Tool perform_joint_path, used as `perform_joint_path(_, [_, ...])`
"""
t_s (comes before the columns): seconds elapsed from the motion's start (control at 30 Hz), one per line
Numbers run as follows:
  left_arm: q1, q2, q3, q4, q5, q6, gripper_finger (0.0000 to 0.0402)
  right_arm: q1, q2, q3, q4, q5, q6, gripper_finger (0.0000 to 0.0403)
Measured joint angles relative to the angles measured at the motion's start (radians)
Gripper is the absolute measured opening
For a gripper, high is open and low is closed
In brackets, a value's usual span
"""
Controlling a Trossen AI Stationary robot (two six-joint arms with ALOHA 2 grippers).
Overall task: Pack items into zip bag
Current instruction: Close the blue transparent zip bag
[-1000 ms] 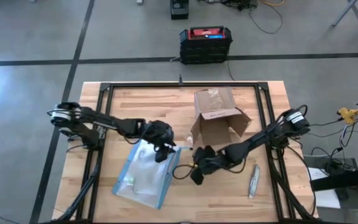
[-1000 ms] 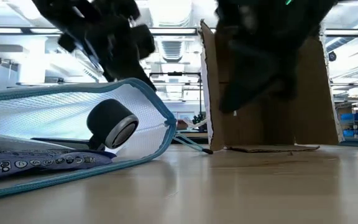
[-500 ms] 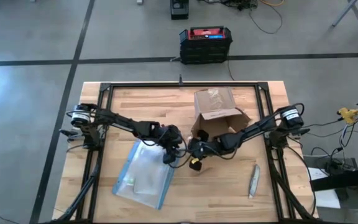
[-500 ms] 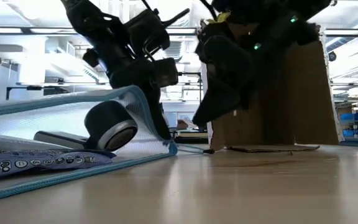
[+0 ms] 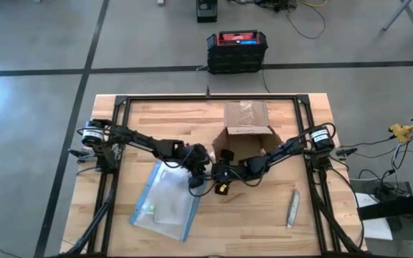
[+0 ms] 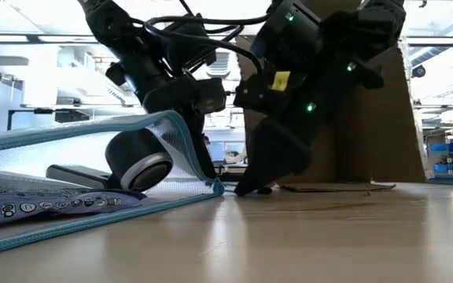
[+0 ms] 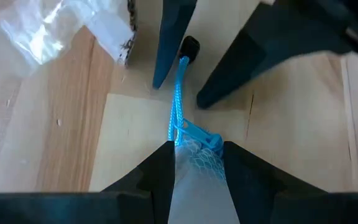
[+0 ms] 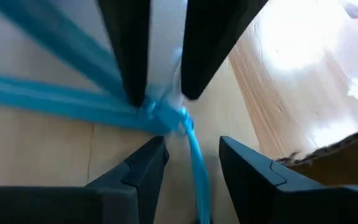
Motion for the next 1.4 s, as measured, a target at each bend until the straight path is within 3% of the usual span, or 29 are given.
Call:
perform_joint_path(0.17, [0.003,-0.029,0.000,-0.014,0.004,0.002,0.0120,-0.021,0.035,0.002,0.010,-0.076,0.088,0.0117])
perform_joint_path(0.4, [0.035,-0.051,-0.001,-0.020,0.003,0.039,0.0119,-0.019,0.014,0.001,-0.003,-0.098,0.107,0.0010])
perform_joint_path(0.57, [0.063,-0.050,-0.001,-0.022,0.011,0.051,0.0119,-0.018,-0.018,0.023,-0.065,-0.089,0.044,0.0007])
perform_joint_path(0.7, [0.079,-0.050,-0.001,-0.022,0.074,0.076,0.0119,-0.019,-0.031,0.065,-0.176,-0.078,-0.023,0.0003])
perform_joint_path(0.97, [0.077,-0.049,-0.010,-0.029,0.079,0.123,0.0119,-0.015,-0.031,0.152,-0.403,-0.017,-0.037,0.0001])
perform_joint_path(1.17, [0.078,-0.039,-0.044,-0.023,-0.004,0.136,0.0119,-0.010,-0.032,0.177,-0.470,-0.018,0.015,0.0000])
perform_joint_path(1.4, [0.081,0.052,-0.044,0.045,0.016,0.135,0.0119,-0.005,-0.066,0.179,-0.467,-0.019,0.056,0.0000])
